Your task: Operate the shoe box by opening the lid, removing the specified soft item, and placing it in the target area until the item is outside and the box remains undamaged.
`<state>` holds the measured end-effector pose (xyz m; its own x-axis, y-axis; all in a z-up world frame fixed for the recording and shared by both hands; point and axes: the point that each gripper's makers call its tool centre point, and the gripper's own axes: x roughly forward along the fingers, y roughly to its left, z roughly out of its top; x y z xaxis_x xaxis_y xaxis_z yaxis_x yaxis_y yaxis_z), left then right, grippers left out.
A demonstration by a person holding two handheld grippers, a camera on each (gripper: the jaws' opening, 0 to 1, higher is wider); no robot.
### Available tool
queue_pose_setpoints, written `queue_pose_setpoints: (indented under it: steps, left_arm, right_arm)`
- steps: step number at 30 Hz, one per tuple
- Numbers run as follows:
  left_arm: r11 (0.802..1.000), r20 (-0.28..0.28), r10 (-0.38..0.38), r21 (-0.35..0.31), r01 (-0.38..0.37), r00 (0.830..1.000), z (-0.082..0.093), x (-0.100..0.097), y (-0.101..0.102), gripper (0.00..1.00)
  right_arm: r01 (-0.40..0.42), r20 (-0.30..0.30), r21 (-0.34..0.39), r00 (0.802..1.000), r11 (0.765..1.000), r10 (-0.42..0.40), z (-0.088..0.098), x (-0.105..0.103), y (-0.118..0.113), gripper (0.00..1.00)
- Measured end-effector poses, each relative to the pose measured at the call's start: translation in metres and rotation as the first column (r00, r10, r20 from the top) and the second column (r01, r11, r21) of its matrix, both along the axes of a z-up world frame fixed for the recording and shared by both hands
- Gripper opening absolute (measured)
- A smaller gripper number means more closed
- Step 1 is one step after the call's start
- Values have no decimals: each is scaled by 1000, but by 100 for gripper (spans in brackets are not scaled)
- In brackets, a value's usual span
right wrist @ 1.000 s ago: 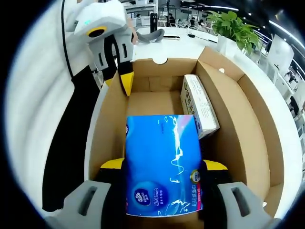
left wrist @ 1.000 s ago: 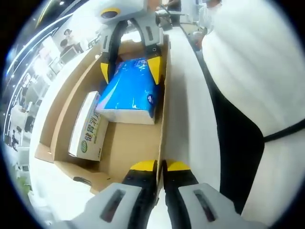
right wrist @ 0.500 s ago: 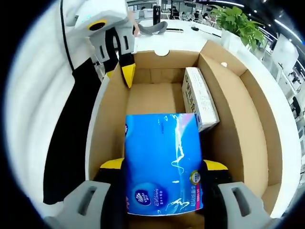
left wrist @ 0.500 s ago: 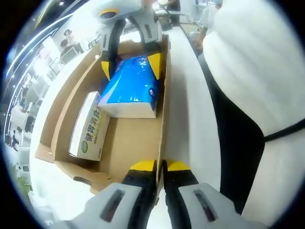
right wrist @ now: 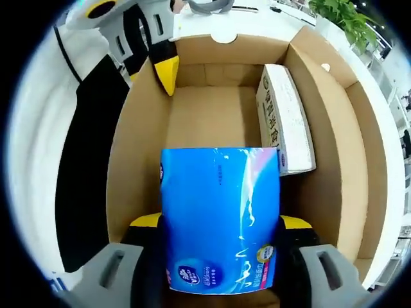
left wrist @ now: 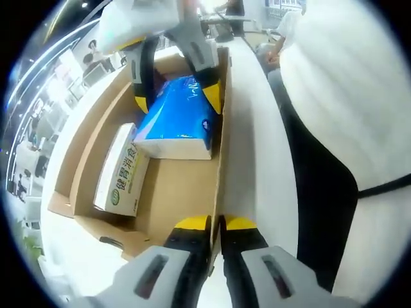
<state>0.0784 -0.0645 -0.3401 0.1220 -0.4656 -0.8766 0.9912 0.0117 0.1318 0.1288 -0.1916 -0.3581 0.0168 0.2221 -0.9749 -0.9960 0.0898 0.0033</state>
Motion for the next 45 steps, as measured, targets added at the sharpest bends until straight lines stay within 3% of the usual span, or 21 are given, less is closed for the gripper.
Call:
queue_pose_setpoints:
  steps: [14, 24, 45]
  left_arm:
    - [1000, -4, 1, 5, -1, 1000, 0, 0, 0, 6]
    - [1000, -16, -4, 6, 4, 1000, 0, 0, 0, 5]
    - [1000, -14, -10, 11, 10, 1000, 0, 0, 0, 5]
  right_arm:
    - [25, -45, -22, 999, 999, -26, -21, 2, 9, 85]
    - [17, -20, -101, 1000, 995, -20, -24, 1, 8, 85]
    - [-18, -26, -92, 1000, 996, 15, -15, -3, 5, 78]
